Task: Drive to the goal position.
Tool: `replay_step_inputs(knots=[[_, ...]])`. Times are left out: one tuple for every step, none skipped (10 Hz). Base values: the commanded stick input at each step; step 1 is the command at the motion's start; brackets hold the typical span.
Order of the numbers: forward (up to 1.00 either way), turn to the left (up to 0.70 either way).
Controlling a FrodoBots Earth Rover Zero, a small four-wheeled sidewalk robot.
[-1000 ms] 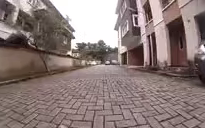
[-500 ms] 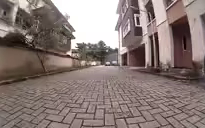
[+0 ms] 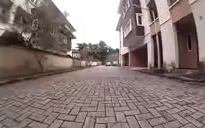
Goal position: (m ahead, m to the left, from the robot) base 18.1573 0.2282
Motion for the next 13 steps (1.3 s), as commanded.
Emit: replay_step_inputs(knots=[[0.70, 0.00], [0.70, 0.00], [0.70, -0.02], [0.70, -0.07], [0.70, -0.20], [0.70, -0.35], [0.70, -0.35], [0.70, -0.26], [0.70, -0.02], [0.70, 0.00], [0.70, 0.00], [0.70, 0.00], [0.70, 0.00]])
